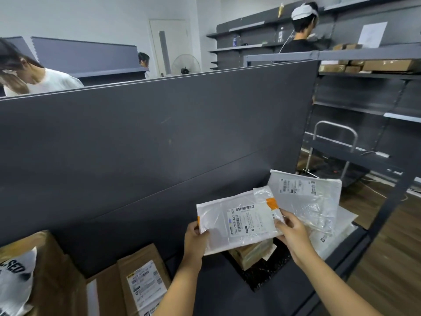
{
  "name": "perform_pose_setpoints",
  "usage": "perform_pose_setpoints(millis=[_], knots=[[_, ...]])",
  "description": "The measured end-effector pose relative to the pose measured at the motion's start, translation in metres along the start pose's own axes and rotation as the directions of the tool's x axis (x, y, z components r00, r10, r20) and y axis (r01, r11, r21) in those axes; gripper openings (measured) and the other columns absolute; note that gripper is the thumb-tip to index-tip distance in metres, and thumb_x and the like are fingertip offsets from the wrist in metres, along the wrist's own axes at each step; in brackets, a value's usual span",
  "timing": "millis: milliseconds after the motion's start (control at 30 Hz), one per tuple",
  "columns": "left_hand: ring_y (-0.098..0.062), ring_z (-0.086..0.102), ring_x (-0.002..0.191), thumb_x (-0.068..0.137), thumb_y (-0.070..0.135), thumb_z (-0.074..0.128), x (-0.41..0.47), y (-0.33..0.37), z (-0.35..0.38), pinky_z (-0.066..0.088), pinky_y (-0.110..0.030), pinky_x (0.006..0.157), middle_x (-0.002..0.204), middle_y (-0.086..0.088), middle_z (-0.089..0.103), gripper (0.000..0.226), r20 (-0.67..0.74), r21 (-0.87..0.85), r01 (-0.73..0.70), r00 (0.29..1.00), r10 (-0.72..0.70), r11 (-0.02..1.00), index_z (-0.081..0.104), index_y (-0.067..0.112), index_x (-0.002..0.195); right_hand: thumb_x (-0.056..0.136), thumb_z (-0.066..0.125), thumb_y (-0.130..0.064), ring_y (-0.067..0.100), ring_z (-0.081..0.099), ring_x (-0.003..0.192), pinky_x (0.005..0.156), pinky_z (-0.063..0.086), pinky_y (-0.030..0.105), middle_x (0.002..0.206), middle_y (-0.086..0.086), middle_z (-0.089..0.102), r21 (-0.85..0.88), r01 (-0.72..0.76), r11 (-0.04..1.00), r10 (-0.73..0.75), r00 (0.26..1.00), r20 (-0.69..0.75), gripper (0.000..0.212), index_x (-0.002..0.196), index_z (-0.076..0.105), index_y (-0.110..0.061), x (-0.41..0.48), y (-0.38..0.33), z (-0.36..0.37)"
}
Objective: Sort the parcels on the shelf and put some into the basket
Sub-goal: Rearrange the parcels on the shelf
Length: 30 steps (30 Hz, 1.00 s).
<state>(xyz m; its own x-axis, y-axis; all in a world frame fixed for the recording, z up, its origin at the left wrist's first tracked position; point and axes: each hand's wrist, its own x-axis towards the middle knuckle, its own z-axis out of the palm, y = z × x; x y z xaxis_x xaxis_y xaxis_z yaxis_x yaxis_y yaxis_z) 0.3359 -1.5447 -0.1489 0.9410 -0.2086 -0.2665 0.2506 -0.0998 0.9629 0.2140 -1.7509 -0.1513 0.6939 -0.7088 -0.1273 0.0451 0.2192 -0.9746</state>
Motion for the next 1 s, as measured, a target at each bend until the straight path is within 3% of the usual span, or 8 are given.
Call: perform_pose_setpoints(millis=[200, 300, 400, 500, 633, 733, 867, 1000], knots=[[-0.013, 0.061, 0.085, 0.088, -0.009, 0.048, -0.004, 0.003, -0.017, 0.046, -0.021, 0.061, 0.097, 0.001, 0.063, 0.040, -0.005, -0.066, -0.090, 0.996, 0.090, 0.994, 0.054, 0.020, 0.114, 0.084, 0.051, 0.006, 0.031, 0.063, 0.092, 0.077, 0.051, 0.045, 0.105, 0.020, 0.064, -0.050, -0.205, 0.977, 0.210, 0.967, 0.146, 0.029, 0.112, 0.054, -0.001, -0.008, -0.007, 0.003], [-0.008, 0.062, 0.082, 0.083, -0.013, 0.045, 0.001, 0.017, -0.029, 0.047, -0.015, 0.058, 0.093, 0.005, 0.066, 0.047, 0.020, -0.011, -0.153, 0.988, 0.153, 0.988, 0.062, 0.027, 0.103, 0.076, 0.061, -0.002, 0.036, 0.064, 0.105, 0.083, 0.055, 0.050, 0.117, 0.021, 0.066, -0.187, -0.398, 0.898, 0.439, 0.797, 0.415, 0.041, 0.116, 0.059, -0.007, -0.015, -0.010, -0.003], [-0.009, 0.064, 0.085, 0.079, -0.012, 0.045, 0.009, 0.043, -0.039, 0.049, -0.013, 0.062, 0.093, 0.010, 0.068, 0.055, 0.091, 0.101, -0.240, 0.969, 0.232, 0.965, 0.065, 0.038, 0.089, 0.082, 0.067, -0.007, 0.033, 0.067, 0.103, 0.080, 0.056, 0.044, 0.115, 0.018, 0.068, -0.313, -0.435, 0.844, 0.536, 0.665, 0.520, 0.038, 0.119, 0.059, -0.010, -0.022, -0.006, -0.003], [-0.013, 0.066, 0.099, 0.079, -0.005, 0.048, 0.009, 0.067, -0.041, 0.054, -0.026, 0.081, 0.099, 0.012, 0.070, 0.052, 0.150, 0.186, -0.311, 0.946, 0.286, 0.932, 0.066, 0.041, 0.096, 0.085, 0.064, -0.003, 0.032, 0.068, 0.102, 0.077, 0.057, 0.042, 0.112, 0.015, 0.071, -0.289, -0.408, 0.866, 0.500, 0.694, 0.518, 0.041, 0.123, 0.053, -0.012, -0.024, 0.004, 0.007], [-0.024, 0.047, 0.130, 0.082, -0.001, 0.061, 0.009, 0.079, -0.038, 0.042, -0.042, 0.107, 0.142, -0.005, 0.047, 0.064, 0.012, 0.177, -0.321, 0.946, 0.324, 0.930, 0.043, 0.017, 0.141, 0.085, 0.062, 0.000, 0.033, 0.069, 0.099, 0.070, 0.058, 0.040, 0.112, 0.016, 0.070, -0.049, -0.397, 0.916, 0.368, 0.787, 0.496, 0.042, 0.124, 0.052, -0.012, -0.028, 0.006, 0.028], [-0.027, 0.049, 0.128, 0.087, 0.010, 0.068, 0.001, 0.068, -0.033, 0.053, -0.038, 0.092, 0.152, -0.010, 0.034, 0.081, 0.110, 0.032, -0.125, 0.987, 0.120, 0.992, 0.019, 0.015, 0.152, 0.084, 0.061, 0.001, 0.030, 0.071, 0.095, 0.067, 0.059, 0.039, 0.108, 0.013, 0.072, 0.129, -0.378, 0.917, 0.280, 0.838, 0.468, 0.040, 0.121, 0.055, -0.014, -0.029, 0.001, 0.043], [-0.023, 0.071, 0.096, 0.092, 0.017, 0.063, -0.012, 0.049, -0.021, 0.059, -0.031, 0.071, 0.114, -0.007, 0.070, 0.040, 0.332, -0.019, -0.013, 0.943, 0.018, 1.000, 0.054, 0.009, 0.129, 0.086, 0.060, 0.001, 0.025, 0.072, 0.093, 0.067, 0.059, 0.038, 0.106, 0.009, 0.073, 0.206, -0.345, 0.916, 0.224, 0.864, 0.451, 0.036, 0.117, 0.057, -0.017, -0.030, -0.004, 0.065], [-0.022, 0.072, 0.095, 0.094, 0.010, 0.055, -0.016, 0.047, -0.018, 0.059, -0.033, 0.073, 0.106, -0.006, 0.073, 0.018, 0.308, -0.056, -0.066, 0.948, 0.080, 0.996, 0.065, 0.013, 0.108, 0.077, 0.069, -0.006, 0.024, 0.070, 0.097, 0.076, 0.057, 0.042, 0.109, 0.008, 0.072, 0.164, -0.362, 0.918, 0.243, 0.837, 0.490, 0.041, 0.116, 0.060, -0.017, -0.032, -0.004, 0.066]])
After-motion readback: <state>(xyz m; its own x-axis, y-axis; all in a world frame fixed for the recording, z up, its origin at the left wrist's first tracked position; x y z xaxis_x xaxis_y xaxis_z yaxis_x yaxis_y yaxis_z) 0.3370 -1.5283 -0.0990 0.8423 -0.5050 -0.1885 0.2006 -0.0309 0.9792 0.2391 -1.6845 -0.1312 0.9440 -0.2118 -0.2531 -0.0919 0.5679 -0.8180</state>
